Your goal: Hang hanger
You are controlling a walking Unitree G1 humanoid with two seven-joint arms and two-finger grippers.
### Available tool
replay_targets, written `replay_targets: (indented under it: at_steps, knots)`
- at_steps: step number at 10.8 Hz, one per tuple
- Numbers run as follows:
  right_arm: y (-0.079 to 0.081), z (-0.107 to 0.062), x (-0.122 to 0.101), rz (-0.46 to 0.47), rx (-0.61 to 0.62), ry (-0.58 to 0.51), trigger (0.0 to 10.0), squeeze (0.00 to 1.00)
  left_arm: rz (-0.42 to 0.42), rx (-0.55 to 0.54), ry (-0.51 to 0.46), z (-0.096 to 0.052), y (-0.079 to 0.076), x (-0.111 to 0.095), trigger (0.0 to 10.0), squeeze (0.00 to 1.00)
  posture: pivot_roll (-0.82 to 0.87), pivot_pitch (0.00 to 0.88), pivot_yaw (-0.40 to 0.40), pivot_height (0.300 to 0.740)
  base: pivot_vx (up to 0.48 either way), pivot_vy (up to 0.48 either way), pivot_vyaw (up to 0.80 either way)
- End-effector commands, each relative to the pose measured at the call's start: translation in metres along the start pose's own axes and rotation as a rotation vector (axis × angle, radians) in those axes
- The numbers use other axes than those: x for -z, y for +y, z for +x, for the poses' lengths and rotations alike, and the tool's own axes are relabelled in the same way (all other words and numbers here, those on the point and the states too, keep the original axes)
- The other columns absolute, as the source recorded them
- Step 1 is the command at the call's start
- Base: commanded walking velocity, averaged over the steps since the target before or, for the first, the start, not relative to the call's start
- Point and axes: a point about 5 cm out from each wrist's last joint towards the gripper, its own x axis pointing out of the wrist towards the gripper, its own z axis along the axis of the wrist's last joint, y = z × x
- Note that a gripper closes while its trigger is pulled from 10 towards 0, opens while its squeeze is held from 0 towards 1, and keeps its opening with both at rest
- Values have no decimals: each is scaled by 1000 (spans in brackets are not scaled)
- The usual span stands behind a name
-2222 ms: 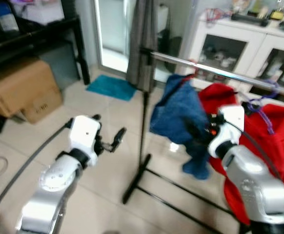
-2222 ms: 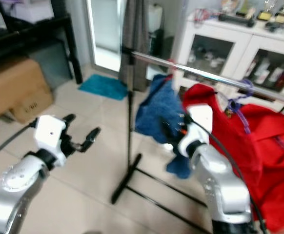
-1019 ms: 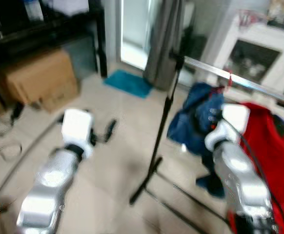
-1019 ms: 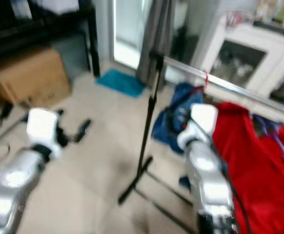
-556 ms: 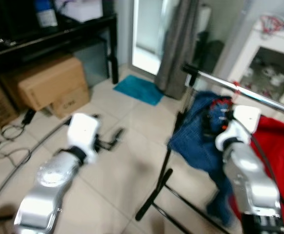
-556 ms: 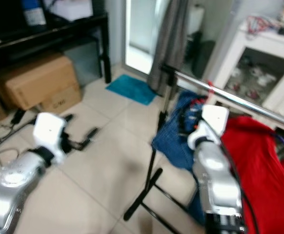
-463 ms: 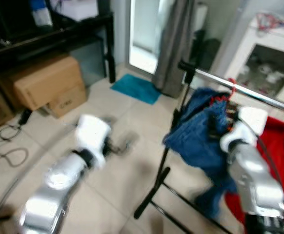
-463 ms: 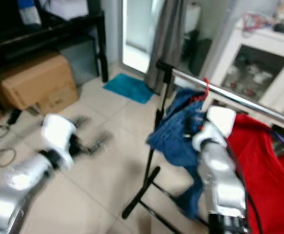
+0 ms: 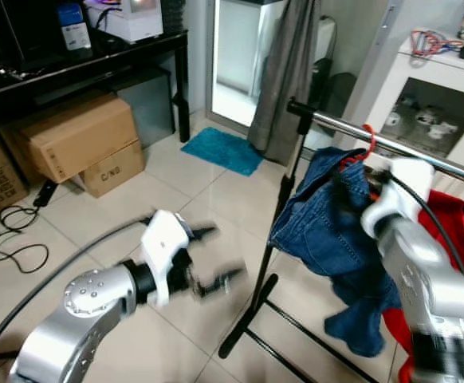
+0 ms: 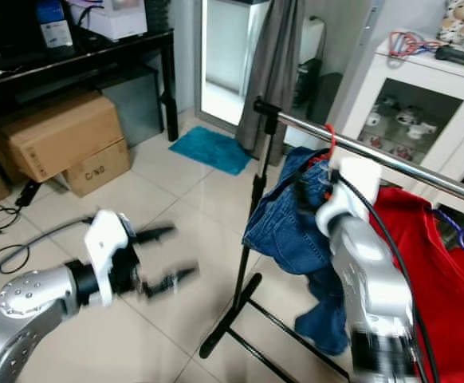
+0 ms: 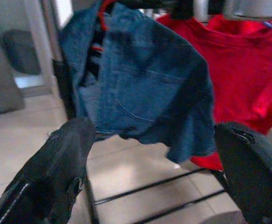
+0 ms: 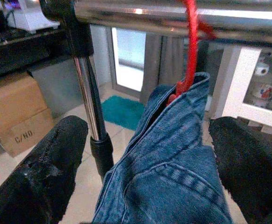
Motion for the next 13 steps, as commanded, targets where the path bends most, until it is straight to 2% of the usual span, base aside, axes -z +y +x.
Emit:
replay_targets:
  at_steps: [1,2,3,4,6,7,8,9,10,13]
  knots:
    - [-5,7,0,-39,29,17,10000,0,5,17,1,2,-1,-1,10000,953,222,0,-47,740,0,0,0]
    - [-6,16,-3,-79,35,27,10000,0,7,18,-2,2,0,-2,10000,953,223,0,-48,740,0,0,0]
    - [-5,21,-6,-80,19,29,10000,0,7,22,-1,2,0,-3,10000,949,225,0,-48,740,0,0,0]
    - [-12,27,-7,-88,55,76,10000,0,6,29,2,2,0,-3,10000,949,230,0,-58,740,0,0,0]
    - [-19,30,-8,-45,23,118,9961,0,4,33,12,-1,1,-3,10000,949,230,0,-58,740,0,0,0]
    - [-24,29,-7,10,2,154,6157,0,4,40,14,0,0,-2,10000,949,229,0,-61,740,0,0,0]
    - [-28,28,-6,21,-11,192,3961,0,3,47,15,0,0,-2,10000,949,223,0,-53,740,0,0,0]
    - [-30,26,-5,8,-30,216,2902,0,5,55,15,1,0,-2,10000,949,220,0,-49,740,0,0,0]
    - [-31,26,-5,2,-50,228,2471,0,5,60,16,1,0,-3,10000,957,220,0,-49,740,0,0,0]
    - [-30,33,-10,2,-67,214,39,0,12,68,21,3,2,-3,10000,957,223,0,-42,740,0,0,0]
